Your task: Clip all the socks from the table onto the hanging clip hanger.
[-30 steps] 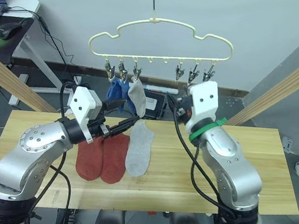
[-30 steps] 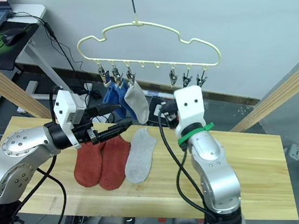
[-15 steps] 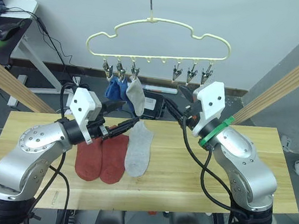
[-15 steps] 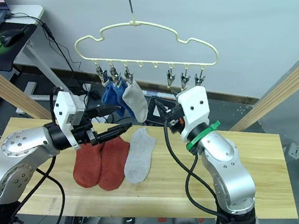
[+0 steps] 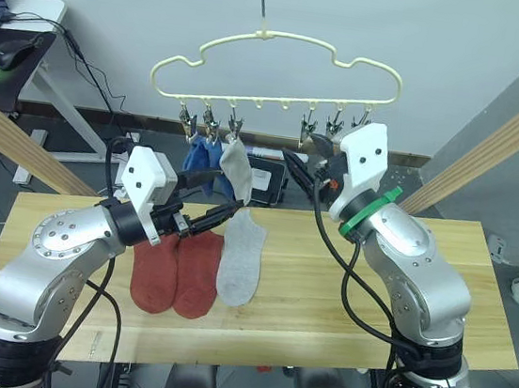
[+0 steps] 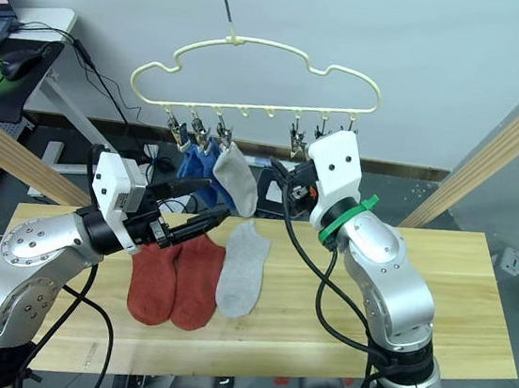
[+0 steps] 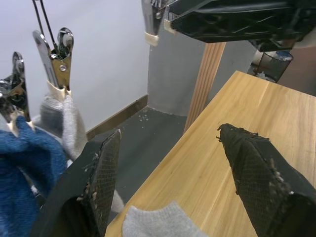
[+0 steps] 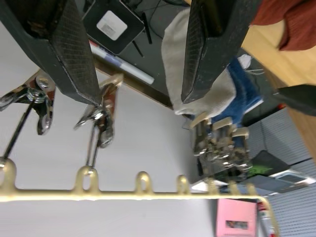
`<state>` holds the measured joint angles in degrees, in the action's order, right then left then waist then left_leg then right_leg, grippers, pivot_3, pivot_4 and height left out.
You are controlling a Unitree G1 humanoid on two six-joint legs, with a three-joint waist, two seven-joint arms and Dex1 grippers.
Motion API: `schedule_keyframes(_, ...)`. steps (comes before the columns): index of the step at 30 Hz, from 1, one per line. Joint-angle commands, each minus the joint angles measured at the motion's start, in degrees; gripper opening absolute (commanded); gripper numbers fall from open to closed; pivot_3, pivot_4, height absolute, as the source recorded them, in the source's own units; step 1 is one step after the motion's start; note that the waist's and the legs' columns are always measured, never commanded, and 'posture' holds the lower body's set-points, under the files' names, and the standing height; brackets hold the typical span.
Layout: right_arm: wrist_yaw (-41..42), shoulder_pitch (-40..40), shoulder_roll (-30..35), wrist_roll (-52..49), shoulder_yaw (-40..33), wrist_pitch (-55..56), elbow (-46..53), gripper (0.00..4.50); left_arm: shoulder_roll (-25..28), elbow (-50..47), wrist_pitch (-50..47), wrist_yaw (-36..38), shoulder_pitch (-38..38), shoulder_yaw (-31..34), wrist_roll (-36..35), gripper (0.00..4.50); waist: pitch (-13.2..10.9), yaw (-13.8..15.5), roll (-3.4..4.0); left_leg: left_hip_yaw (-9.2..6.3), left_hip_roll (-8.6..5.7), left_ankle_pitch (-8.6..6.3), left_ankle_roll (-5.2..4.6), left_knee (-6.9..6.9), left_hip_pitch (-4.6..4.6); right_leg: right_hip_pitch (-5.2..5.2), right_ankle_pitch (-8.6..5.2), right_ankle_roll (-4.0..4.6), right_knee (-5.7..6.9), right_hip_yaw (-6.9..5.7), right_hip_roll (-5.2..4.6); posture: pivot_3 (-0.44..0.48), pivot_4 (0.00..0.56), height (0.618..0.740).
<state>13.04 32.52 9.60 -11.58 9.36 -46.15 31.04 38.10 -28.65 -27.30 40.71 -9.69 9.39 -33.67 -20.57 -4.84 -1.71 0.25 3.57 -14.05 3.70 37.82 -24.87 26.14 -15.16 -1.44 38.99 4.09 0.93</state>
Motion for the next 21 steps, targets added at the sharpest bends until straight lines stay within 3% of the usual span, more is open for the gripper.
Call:
schedule_keyframes(1, -2.05, 1.27, -0.79, 1.34, -0.11, -0.46, 0.61, 2.61, 0.46, -1.41, 0.2, 0.38, 0.09, 0.68, -0.38, 3.44, 0.0, 0.03, 0.0, -0.01, 0.0, 0.0, 0.0, 0.0, 0.0, 0.0, 0.0, 0.0, 0.0, 0.0, 0.0, -0.136, 0.393, 0.74)
schedule_keyframes(21, -5.23, 5.78, -6.63, 2.14, 0.62, -0.41, -2.43, 2.61, 0.27, -1.27, 0.42, 0.47, 0.2, 0.35, -0.05, 3.44, 0.0, -0.01, 0.0, -0.03, 0.02, 0.0, 0.0, -0.01, 0.0, 0.0, 0.01, 0.01, 0.0, -0.01, -0.01, -0.136, 0.382, 0.74)
